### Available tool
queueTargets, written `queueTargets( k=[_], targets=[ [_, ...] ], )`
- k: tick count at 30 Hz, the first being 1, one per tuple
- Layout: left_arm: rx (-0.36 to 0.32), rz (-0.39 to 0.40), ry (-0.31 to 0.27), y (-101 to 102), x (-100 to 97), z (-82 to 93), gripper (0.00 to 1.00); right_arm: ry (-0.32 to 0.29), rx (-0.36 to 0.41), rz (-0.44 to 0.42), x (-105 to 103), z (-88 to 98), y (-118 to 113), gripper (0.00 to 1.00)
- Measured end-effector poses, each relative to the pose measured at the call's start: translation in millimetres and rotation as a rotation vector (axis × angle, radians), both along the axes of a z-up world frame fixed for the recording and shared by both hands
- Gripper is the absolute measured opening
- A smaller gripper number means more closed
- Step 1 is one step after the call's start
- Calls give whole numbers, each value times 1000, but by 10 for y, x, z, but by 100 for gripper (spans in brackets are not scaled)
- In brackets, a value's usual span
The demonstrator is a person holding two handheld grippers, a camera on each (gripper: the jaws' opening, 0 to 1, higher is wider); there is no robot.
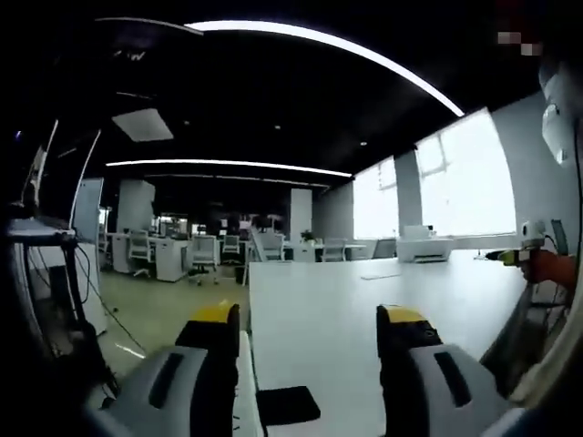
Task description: Pick up the power strip scattered on the table, fix it on the side mounting bracket of the table, and press the switch
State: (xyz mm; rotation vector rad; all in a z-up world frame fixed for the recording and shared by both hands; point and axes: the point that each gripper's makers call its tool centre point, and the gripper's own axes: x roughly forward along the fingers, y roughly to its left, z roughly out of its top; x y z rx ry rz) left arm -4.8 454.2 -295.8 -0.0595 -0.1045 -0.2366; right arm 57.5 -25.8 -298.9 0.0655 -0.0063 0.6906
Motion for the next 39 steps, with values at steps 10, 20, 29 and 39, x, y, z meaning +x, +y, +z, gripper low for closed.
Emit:
queueTargets(
  k=[10,20,29,39],
  targets=[
    [-17,13,9,58,-30,-25,66,2,1,-14,-20,37,-29,59],
    [-49,21,-6,116,-59,23,65,-8,4,-27,-33,87,-125,59],
    [-69,55,42,249,-37,-40,63,-3,-14,-33,-51,79,-174,58],
    [-67,90,85,451,-6,-2,63,-5,-31,-30,-18,89,-209,58]
  ],
)
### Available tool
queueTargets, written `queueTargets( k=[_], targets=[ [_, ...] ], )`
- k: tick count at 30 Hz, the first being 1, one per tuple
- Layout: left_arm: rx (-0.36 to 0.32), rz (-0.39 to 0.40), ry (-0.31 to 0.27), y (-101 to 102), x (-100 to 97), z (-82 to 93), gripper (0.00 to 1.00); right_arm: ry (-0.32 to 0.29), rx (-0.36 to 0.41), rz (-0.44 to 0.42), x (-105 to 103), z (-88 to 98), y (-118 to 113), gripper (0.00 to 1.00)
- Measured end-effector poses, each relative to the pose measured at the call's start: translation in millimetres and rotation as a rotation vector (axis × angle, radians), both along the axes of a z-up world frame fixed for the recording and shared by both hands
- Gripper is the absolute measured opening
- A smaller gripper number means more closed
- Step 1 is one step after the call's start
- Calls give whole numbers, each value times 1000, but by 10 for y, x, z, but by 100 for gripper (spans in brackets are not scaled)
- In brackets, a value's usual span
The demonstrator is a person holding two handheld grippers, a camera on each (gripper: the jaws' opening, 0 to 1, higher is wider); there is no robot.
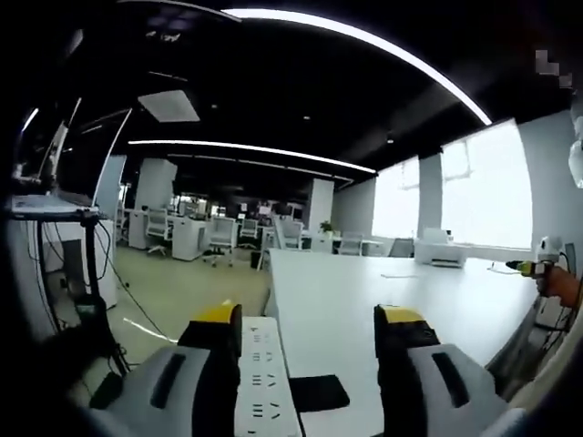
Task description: Pick up the power strip scattered on the table, fix it on the side mounting bracket of the table, and press the switch
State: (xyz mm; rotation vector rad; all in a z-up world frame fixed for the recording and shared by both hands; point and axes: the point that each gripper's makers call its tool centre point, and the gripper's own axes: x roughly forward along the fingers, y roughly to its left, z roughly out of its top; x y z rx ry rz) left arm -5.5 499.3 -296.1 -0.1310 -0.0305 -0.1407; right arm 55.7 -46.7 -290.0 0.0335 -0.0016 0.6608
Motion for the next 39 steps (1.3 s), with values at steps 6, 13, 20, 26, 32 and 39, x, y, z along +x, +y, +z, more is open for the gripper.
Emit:
queueTargets(
  k=[6,13,20,26,32,39],
  targets=[
    [-26,20,44,127,35,-28,59,-3,3,3,26,8,-43,58],
    [-9,23,126,212,67,-93,60,-2,2,4,11,-1,-54,58],
    [13,22,374,301,130,-484,49,-2,7,2,2,7,-48,58],
    [27,14,350,366,220,-539,28,-5,12,-1,-7,3,-42,58],
    [-31,30,558,426,64,-841,27,-8,20,0,-15,21,-16,58],
    [-33,15,568,435,-18,-894,32,-3,15,-5,-10,27,-23,58]
  ],
)
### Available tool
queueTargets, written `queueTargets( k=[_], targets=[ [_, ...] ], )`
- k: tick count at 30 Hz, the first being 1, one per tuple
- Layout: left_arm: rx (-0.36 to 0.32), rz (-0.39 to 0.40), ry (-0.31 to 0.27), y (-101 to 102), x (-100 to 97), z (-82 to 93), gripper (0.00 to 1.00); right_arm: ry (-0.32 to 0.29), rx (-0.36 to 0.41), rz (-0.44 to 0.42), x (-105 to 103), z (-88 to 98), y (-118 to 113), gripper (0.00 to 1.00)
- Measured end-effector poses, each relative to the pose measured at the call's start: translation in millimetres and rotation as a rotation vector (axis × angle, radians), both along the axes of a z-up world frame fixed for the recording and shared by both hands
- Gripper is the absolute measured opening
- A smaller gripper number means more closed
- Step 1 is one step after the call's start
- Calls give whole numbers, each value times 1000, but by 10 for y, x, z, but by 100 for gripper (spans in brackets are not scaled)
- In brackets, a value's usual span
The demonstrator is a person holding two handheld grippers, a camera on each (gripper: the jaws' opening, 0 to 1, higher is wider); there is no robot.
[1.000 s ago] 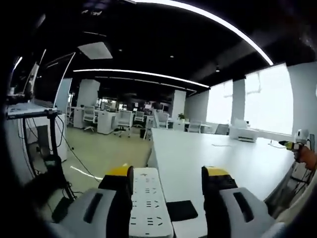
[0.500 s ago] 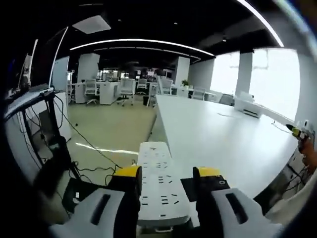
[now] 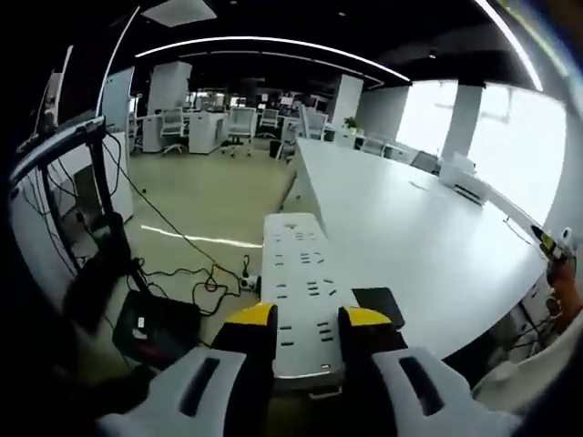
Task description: Pick up the power strip scattered on the table, fix it on the side mounting bracket of the table, and press the switch
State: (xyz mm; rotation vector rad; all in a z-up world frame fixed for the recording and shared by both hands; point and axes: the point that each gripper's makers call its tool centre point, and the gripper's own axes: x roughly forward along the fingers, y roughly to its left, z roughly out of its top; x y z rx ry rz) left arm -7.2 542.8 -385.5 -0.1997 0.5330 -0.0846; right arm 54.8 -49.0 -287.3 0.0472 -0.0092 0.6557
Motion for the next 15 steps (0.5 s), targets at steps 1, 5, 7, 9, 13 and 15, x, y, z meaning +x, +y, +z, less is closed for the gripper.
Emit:
queueTargets(
  k=[1,5,7,9,13,15],
  targets=[
    [7,-1,4,-9,-1,-5,32,0,-1,1,-1,4,9,58],
    [9,-17,30,-16,13,-24,33,-6,1,2,-9,26,42,57],
    [16,-34,54,-40,-2,-44,33,-4,-1,-2,-9,16,41,57],
    [34,-48,86,-71,-29,-71,33,-2,0,-5,-16,11,35,57],
    [57,-63,109,-78,-41,-91,32,-1,1,-10,-29,10,24,57],
    [59,-64,117,-78,-36,-90,32,-1,2,-12,-32,15,18,57]
  ],
)
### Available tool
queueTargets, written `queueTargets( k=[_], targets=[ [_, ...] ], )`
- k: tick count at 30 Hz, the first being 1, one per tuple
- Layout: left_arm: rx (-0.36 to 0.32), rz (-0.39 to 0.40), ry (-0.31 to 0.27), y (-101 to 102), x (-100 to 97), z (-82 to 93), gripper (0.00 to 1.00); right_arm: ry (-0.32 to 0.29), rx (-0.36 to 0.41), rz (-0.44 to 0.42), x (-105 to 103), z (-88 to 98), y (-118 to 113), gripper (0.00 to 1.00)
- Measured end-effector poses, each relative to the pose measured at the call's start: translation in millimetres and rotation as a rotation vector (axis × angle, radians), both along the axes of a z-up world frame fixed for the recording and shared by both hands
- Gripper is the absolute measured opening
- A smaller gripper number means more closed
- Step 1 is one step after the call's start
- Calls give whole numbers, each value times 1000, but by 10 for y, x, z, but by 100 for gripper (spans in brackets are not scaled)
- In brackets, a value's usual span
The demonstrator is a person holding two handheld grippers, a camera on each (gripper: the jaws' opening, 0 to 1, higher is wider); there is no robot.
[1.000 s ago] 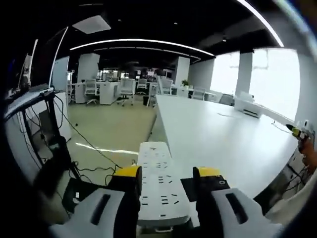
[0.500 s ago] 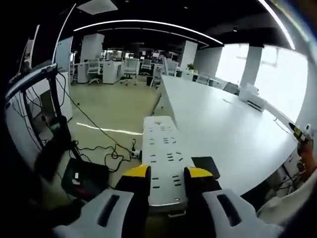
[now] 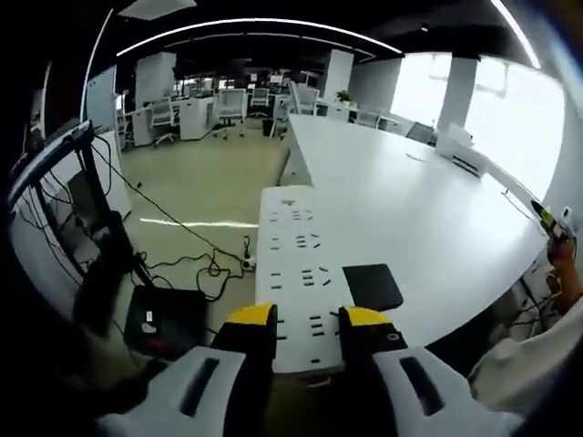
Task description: Pick up the power strip scattered on the table, fix it on the side mounting bracket of the table, and press the switch
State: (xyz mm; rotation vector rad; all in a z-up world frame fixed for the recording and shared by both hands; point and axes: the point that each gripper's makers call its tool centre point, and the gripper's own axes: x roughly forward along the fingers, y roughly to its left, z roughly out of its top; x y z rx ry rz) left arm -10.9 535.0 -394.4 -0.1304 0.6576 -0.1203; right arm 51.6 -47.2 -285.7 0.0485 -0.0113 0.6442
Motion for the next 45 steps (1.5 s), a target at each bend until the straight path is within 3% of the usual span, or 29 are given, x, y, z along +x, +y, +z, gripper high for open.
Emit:
queueTargets(
  k=[10,23,31,38,45],
  targets=[
    [12,17,85,-13,-11,-6,34,-2,5,-2,-10,0,-9,56],
    [62,-39,282,-28,-43,-42,30,0,14,6,12,-11,51,56],
    [75,-62,301,-18,-61,-48,30,10,-1,29,73,-3,131,57],
    [72,-71,295,-9,-69,-48,30,-4,-46,76,159,180,254,57],
    [53,-42,346,-5,-65,-52,30,-39,-108,138,318,462,511,57]
  ],
)
